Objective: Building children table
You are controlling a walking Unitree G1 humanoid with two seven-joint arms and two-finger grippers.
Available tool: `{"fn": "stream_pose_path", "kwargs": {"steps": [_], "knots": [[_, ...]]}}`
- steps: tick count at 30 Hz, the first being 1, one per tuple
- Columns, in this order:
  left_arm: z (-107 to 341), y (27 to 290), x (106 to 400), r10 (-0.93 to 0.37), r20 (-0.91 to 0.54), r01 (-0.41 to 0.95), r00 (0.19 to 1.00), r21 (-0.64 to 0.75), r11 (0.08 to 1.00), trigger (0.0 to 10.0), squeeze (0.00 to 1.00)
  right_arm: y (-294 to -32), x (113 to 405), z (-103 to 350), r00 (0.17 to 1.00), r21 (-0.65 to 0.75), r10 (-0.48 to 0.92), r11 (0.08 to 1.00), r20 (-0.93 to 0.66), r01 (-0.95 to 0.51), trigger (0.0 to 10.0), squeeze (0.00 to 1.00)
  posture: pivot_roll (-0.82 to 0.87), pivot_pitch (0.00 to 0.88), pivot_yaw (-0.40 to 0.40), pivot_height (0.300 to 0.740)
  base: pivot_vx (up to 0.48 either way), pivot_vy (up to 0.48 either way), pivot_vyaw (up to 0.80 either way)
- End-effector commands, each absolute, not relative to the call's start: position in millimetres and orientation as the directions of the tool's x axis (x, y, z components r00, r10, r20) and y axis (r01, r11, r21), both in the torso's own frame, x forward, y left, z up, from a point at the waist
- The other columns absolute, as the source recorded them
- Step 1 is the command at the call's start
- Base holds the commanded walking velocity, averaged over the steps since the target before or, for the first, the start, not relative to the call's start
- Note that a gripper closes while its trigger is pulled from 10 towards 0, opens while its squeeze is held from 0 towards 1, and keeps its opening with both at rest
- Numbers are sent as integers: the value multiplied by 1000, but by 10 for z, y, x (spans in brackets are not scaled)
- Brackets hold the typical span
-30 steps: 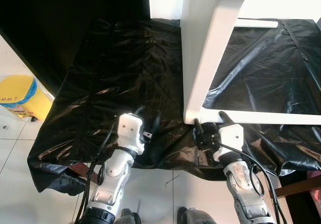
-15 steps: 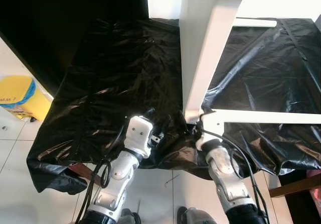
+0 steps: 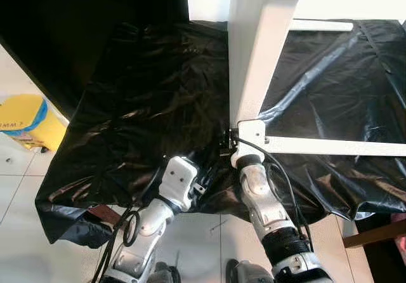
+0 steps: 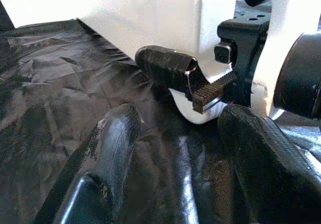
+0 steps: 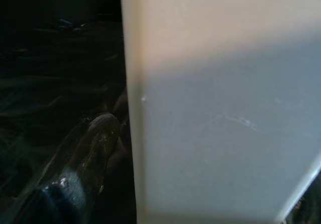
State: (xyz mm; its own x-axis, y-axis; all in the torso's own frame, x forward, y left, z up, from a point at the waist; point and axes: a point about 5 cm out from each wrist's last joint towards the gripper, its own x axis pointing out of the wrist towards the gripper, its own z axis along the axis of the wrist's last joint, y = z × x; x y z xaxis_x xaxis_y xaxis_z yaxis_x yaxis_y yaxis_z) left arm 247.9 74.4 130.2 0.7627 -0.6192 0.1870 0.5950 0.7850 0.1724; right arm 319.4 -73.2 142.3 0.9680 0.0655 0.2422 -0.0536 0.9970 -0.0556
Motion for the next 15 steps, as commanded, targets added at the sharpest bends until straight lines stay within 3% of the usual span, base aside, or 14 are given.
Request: {"fn": "stream_pose_path", "kwargs": {"steps": [1,10,15], "knots": [[1272,752,2444,-628,165,606,760,170,777,10000,0,-742,3168,1399,968,-73,79,995,238,-63,10000,0,0,178,59,740,0,0,0],[1306,730,2439,-641,164,620,750,164,767,10000,0,-905,2982,1383,947,-117,113,990,301,-80,10000,0,-13,178,57,740,0,0,0],[1366,649,2458,-678,174,663,714,143,735,10000,0,-1141,2779,1437,929,-164,148,982,340,-97,10000,0,-53,173,66,740,0,0,0]]}}
